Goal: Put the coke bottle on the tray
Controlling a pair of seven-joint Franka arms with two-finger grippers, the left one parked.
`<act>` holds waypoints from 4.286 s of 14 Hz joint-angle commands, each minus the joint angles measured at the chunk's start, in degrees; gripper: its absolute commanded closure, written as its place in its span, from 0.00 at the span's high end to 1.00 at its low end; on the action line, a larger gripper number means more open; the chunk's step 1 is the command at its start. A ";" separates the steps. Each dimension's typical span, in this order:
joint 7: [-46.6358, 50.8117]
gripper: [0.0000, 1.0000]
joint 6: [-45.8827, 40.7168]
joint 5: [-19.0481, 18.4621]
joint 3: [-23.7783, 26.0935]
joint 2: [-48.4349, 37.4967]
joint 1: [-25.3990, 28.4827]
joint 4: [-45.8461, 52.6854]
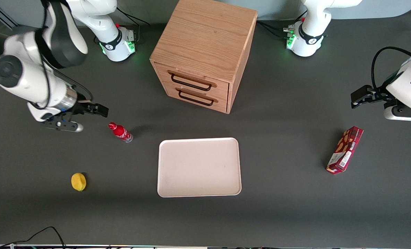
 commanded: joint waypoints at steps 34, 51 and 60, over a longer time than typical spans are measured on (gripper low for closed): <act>20.70 0.00 -29.48 -5.48 9.08 27.99 3.05 55.26; 47.99 1.00 -3.81 -22.37 15.60 53.71 8.68 64.01; 22.46 1.00 -28.33 -13.54 18.88 17.39 -2.12 45.79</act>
